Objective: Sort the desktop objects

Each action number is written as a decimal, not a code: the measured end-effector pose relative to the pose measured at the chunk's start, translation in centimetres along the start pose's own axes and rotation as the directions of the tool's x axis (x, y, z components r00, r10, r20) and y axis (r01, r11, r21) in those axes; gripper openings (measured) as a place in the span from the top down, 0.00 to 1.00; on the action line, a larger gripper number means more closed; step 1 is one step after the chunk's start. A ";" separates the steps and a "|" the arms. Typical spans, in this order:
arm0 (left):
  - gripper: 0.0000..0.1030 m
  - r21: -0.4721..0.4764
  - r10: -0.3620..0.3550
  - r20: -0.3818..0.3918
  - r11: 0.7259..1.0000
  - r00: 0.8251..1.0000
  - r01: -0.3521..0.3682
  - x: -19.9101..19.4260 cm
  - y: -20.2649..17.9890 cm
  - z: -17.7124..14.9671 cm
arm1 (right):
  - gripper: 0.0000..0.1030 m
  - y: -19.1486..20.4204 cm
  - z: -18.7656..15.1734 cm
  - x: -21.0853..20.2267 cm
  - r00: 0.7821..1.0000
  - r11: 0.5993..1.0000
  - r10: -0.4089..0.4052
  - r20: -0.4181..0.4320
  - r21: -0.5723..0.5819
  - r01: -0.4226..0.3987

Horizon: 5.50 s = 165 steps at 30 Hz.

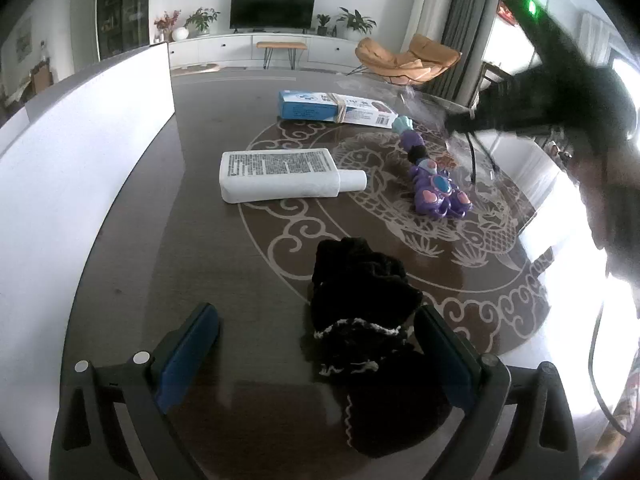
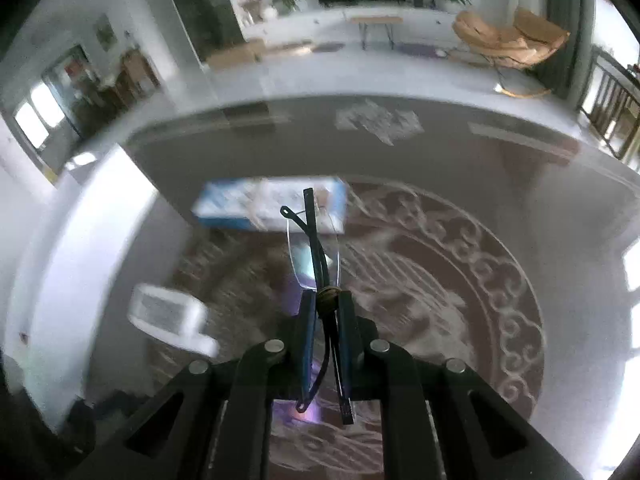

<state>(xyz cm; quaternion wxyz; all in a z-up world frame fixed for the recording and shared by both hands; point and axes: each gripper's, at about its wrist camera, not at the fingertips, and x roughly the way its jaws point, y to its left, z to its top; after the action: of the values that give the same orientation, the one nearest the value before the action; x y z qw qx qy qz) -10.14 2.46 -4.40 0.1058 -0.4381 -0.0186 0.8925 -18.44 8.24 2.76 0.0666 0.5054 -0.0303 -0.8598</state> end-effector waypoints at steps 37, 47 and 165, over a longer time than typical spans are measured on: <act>0.69 -0.101 -0.239 0.258 0.957 0.936 0.272 -9.9 3.3 -2.5 | 0.71 2.1 -7.3 -7.0 0.995 0.978 0.098 -0.012 -0.185 -0.099; 0.69 -0.269 0.002 0.290 0.960 0.957 0.079 -21.9 14.5 -0.1 | 0.71 16.3 -5.7 -11.5 0.927 0.867 0.375 0.019 -0.362 -0.343; 0.50 0.117 0.064 0.007 0.991 0.998 -0.064 0.0 4.1 1.4 | 0.14 10.8 9.9 11.2 0.989 0.722 -0.034 -0.147 -0.687 -0.077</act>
<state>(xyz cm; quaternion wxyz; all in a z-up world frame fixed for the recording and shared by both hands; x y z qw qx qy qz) -11.98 -1.46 -4.03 0.1026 -0.4299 0.0477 0.8957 -31.56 -4.24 -0.85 0.2623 0.5066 0.2913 -0.7679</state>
